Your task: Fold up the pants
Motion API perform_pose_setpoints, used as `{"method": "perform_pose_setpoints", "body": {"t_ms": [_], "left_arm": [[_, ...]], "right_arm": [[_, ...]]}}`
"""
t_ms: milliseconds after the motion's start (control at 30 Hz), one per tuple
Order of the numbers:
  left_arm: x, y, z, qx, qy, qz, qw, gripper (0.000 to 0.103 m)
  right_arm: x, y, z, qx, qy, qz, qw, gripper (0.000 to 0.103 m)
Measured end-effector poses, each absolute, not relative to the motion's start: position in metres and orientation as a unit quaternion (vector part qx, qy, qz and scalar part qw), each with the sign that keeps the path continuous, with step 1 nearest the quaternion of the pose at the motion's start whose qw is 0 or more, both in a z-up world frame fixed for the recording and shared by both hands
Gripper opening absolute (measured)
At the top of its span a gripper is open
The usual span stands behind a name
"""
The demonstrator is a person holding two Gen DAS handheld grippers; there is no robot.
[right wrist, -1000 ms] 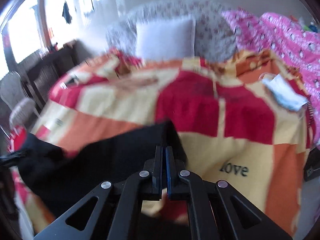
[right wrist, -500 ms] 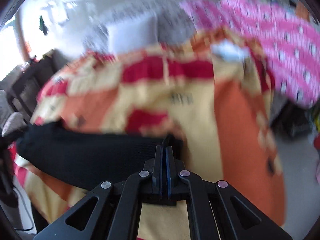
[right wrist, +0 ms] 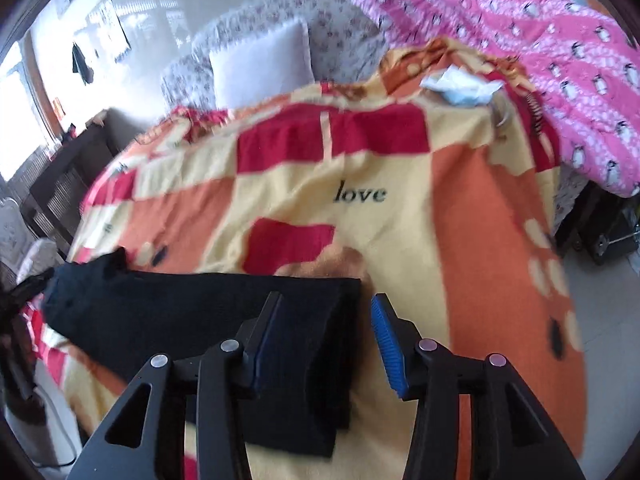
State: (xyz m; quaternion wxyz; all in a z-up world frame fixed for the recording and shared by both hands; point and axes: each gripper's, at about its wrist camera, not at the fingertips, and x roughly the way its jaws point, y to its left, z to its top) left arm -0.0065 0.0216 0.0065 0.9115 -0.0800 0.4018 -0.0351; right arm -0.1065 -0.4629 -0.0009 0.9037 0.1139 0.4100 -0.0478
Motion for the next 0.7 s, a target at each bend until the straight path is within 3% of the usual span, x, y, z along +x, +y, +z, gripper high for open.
{"method": "perform_pose_setpoints", "body": {"t_ms": [33,67,300,467,667,700], "left_arm": [[-0.007,0.022,0.007,-0.077,0.402,-0.034,0.912,0.075],[-0.007,0.023,0.007,-0.073,0.402,-0.031,0.912,0.075],[-0.001,0.055,0.012,-0.091,0.392,0.013,0.916,0.075],[-0.001,0.061,0.002,-0.086,0.397,0.029,0.913,0.075],[-0.003,0.056,-0.005,-0.062,0.399,0.025,0.914,0.075],[-0.002,0.055,-0.005,-0.064,0.399,0.022,0.915,0.075]], "right_arm": [[-0.095,-0.458,-0.012,0.102,0.426,-0.048,0.898,0.033],[-0.089,-0.456,-0.020,0.095,0.432,-0.047,0.895,0.004],[-0.089,-0.457,0.008,0.066,0.377,-0.067,0.921,0.004],[-0.064,-0.453,-0.021,0.044,0.423,-0.088,0.901,0.006],[-0.090,-0.434,0.015,0.063,0.373,-0.106,0.920,0.033],[-0.091,-0.422,0.023,0.062,0.363,-0.086,0.926,0.033]]}}
